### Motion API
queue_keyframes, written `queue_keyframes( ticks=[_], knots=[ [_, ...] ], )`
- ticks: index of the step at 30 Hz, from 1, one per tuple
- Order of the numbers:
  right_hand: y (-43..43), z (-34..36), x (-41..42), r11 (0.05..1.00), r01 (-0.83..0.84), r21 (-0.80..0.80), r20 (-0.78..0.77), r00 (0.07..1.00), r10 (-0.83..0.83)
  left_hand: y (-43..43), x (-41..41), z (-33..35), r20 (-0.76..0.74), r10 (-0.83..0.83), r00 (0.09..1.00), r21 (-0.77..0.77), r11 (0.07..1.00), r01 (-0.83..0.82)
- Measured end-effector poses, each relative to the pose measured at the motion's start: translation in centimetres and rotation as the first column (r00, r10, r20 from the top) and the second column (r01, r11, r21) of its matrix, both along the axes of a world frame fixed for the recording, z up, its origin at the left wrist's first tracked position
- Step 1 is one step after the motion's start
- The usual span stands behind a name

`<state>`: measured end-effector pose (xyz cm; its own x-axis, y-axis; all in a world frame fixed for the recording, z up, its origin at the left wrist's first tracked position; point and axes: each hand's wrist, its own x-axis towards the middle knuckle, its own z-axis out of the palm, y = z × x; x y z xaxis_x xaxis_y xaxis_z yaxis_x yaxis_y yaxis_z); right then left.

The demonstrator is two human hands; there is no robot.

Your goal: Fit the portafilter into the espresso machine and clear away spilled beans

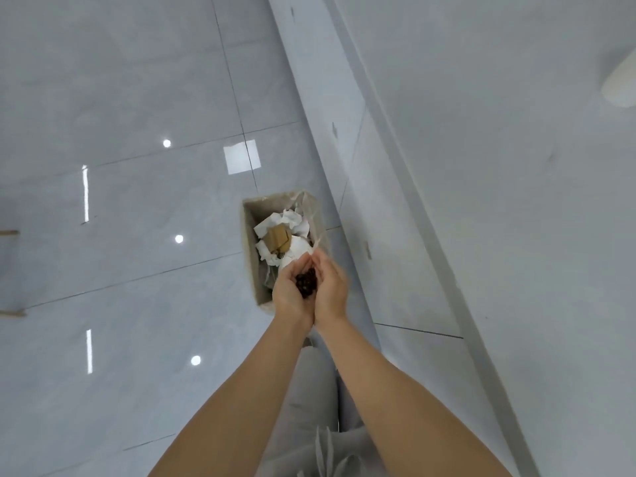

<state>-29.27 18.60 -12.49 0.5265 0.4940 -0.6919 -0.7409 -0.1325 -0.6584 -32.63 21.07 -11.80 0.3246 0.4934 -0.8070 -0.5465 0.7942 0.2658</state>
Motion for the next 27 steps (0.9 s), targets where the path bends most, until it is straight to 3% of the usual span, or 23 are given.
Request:
queue_keyframes(
  ticks=[4, 10, 13, 16, 27],
  knots=[
    [1.3, -7.4, -0.1, 0.995, -0.047, -0.085, -0.021, 0.999, 0.045, 1.1, 0.1, -6.9, -0.028, 0.057, 0.998, -0.096, 0.994, -0.059],
    [3.3, -16.3, 0.8, 0.98, -0.087, -0.18, -0.109, 0.992, 0.068, 2.8, 1.2, -15.3, -0.211, 0.034, 0.977, -0.105, 0.993, -0.057],
    [4.3, -19.3, 1.2, 0.971, -0.13, -0.201, -0.174, 0.98, 0.095, 3.8, 1.2, -18.1, -0.236, 0.001, 0.972, -0.095, 0.995, -0.024],
    [5.0, -20.8, 1.5, 0.942, -0.201, -0.268, -0.184, 0.971, 0.155, 4.6, 1.0, -19.4, -0.235, -0.057, 0.97, -0.123, 0.992, 0.029],
    [6.2, -19.8, 2.0, 0.954, -0.147, -0.261, -0.313, 0.948, 0.06, 5.7, 1.2, -18.6, -0.264, -0.09, 0.96, -0.228, 0.973, 0.029]
  ],
)
